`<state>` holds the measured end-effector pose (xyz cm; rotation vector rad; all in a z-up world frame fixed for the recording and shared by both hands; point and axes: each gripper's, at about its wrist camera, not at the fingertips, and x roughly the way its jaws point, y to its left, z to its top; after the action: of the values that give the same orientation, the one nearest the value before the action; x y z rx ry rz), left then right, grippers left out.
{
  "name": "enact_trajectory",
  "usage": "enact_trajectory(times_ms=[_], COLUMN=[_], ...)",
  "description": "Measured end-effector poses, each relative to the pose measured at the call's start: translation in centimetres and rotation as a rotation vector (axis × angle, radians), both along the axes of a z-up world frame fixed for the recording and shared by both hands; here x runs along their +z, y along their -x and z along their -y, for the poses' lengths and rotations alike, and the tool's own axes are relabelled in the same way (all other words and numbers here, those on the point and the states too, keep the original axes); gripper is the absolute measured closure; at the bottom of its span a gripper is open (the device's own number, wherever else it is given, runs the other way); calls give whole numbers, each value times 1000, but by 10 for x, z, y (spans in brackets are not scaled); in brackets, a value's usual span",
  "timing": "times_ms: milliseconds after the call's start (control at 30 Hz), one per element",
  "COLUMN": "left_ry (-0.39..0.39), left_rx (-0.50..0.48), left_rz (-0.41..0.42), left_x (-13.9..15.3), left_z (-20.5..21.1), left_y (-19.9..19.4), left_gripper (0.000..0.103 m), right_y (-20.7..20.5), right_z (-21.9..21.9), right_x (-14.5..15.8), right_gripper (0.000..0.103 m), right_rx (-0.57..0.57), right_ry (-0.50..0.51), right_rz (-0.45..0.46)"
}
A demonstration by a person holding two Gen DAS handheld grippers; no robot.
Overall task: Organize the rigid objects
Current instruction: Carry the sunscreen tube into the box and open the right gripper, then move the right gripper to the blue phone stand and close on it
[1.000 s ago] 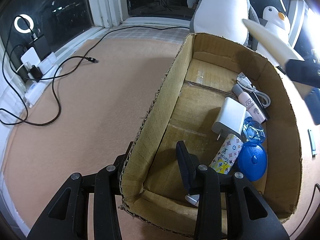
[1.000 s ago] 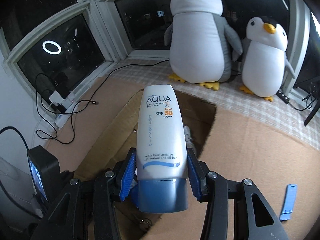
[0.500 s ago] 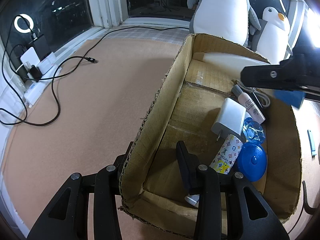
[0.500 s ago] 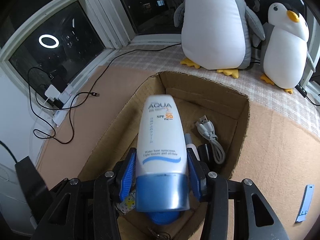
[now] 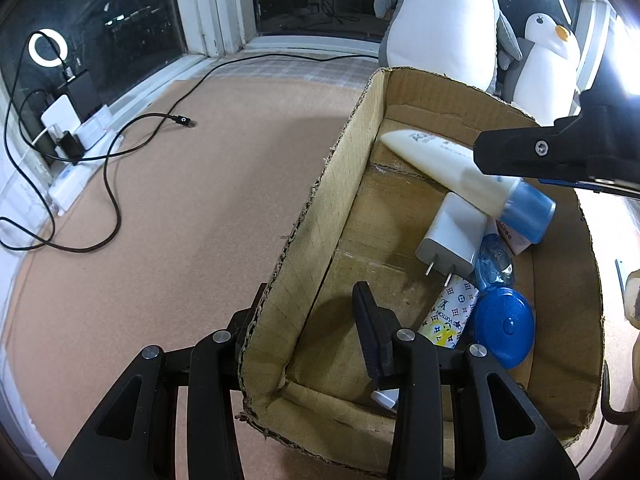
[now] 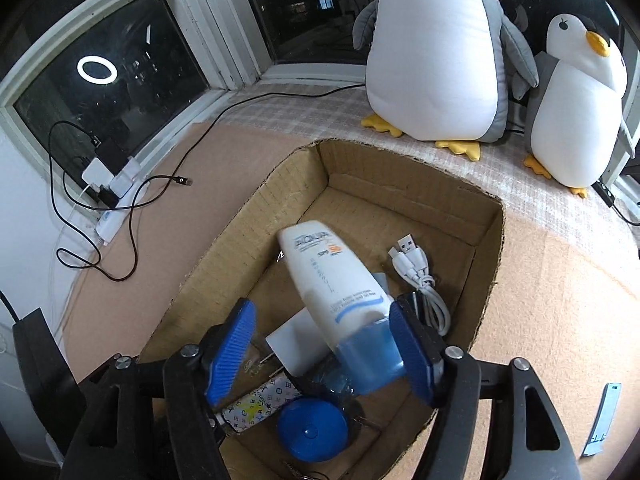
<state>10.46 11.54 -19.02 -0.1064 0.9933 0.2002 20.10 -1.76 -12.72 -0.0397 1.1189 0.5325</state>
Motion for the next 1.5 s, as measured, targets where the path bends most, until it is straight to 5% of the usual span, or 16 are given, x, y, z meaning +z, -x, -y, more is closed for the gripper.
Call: enact_trajectory(times_ms=[700,900,1500], left_ry=[-1,-5,-13], left_rx=[0,0,0], left_rz=[-1,-2,-3], left_x=[0,1,3], left_z=[0,0,-3], left_y=[0,-1,0], left_gripper=[65,65,65], right_y=[22,26,35], right_z=[51,98,274], right_x=[24,27,-15], right_gripper=[35,35,35], right_rx=[-43,-108,-400], right_ry=[90,124,134], right_rz=[124,147,-4])
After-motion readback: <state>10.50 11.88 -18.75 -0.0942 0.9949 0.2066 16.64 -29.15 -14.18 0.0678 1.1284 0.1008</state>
